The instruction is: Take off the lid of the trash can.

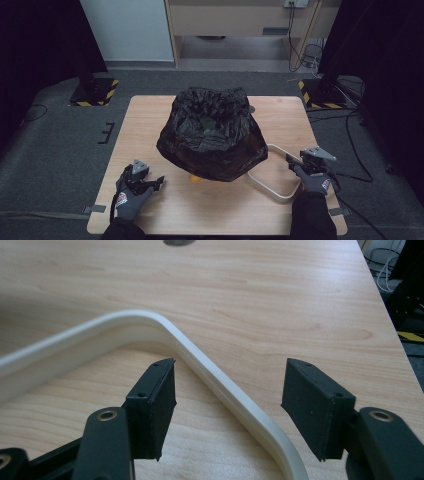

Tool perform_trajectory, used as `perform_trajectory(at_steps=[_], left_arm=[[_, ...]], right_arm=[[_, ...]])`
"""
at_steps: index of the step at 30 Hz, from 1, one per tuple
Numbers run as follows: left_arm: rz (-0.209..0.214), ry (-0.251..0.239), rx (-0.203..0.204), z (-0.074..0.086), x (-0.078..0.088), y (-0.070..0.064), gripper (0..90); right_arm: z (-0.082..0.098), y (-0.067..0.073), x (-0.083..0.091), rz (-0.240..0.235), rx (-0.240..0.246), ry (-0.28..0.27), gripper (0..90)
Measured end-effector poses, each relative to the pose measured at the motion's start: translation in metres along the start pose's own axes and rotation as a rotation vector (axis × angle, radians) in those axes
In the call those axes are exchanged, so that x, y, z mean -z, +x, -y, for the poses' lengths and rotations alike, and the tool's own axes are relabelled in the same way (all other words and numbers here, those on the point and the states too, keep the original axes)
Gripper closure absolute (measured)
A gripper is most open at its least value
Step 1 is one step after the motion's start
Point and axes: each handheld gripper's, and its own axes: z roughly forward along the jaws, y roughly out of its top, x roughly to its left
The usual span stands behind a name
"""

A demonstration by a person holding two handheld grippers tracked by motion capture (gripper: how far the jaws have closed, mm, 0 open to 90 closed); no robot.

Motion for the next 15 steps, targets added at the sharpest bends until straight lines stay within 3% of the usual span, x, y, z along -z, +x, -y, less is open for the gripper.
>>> perform_trajectory(at_steps=[9,15], left_arm=[[0.013,-0.060,0.020,-0.002,0.007,0.000,29.2],[0.036,-0.145,0.029,-0.008,0.019,-0.001,27.9]], right_arm=[[-0.012,0.008,0.008,-0.028,-0.015,-0.070,34.7],[-0.022,0.013,0.018,-0.026,-0.020,-0.123,31.5]])
